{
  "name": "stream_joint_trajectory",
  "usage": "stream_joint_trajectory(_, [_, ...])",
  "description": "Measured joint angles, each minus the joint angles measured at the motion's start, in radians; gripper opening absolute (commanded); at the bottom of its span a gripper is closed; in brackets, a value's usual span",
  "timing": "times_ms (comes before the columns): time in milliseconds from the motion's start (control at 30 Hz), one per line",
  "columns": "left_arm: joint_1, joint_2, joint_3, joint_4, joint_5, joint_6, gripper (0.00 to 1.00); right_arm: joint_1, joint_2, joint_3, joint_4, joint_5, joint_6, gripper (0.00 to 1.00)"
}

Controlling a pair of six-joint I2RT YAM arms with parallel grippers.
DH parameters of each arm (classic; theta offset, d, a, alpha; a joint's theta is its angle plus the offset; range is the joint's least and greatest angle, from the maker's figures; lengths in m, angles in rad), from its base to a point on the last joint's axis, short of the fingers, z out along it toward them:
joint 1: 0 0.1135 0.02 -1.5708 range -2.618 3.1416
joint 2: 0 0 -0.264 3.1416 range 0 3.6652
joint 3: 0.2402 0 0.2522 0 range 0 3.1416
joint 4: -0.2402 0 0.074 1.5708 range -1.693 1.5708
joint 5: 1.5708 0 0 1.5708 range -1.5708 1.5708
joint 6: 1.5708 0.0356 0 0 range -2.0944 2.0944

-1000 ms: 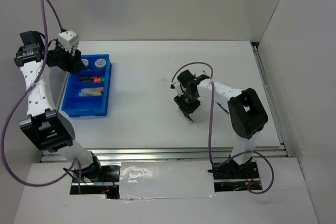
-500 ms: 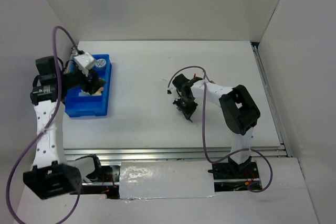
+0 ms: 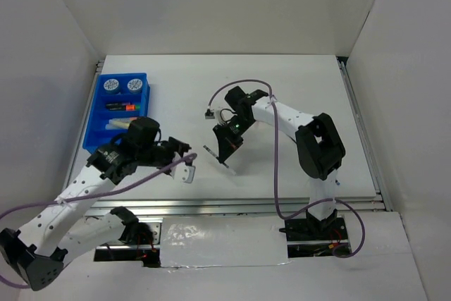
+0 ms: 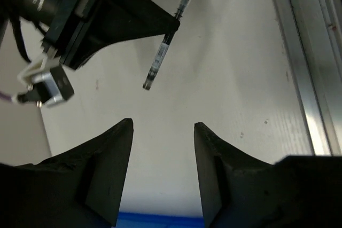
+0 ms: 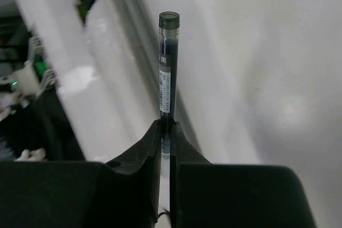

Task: Sort the stationery into containers
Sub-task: Pick up the pen from the center of the board, then place the pen in the storage box.

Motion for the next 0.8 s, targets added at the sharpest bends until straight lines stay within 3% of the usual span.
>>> stream_joint_trajectory(267, [-0.290,0.100,-0.012,0.017,-0.165,0.050,0.55,0.031,0.054,0.031,-0.159,-0.274,-0.099,0.00])
stream_joint_trajectory(567, [-0.336,0.288,0.059,0.024,-0.270,0.024,0.49,0.043,0.082,0.055,-0.254,-0.399,-0.170,0.00])
stream_joint_trajectory(733, [-0.336,0.327,0.074,0.027,-0.299,0.022,0.31,0.056,0.082,0.069,-0.284,-0.433,-0.203,0.00])
stream_joint_trajectory(800, [-0.336,0.328,0.074,0.024,-0.302,0.022,0.18,0.062,0.082,0.069,-0.299,-0.438,-0.212,0.00])
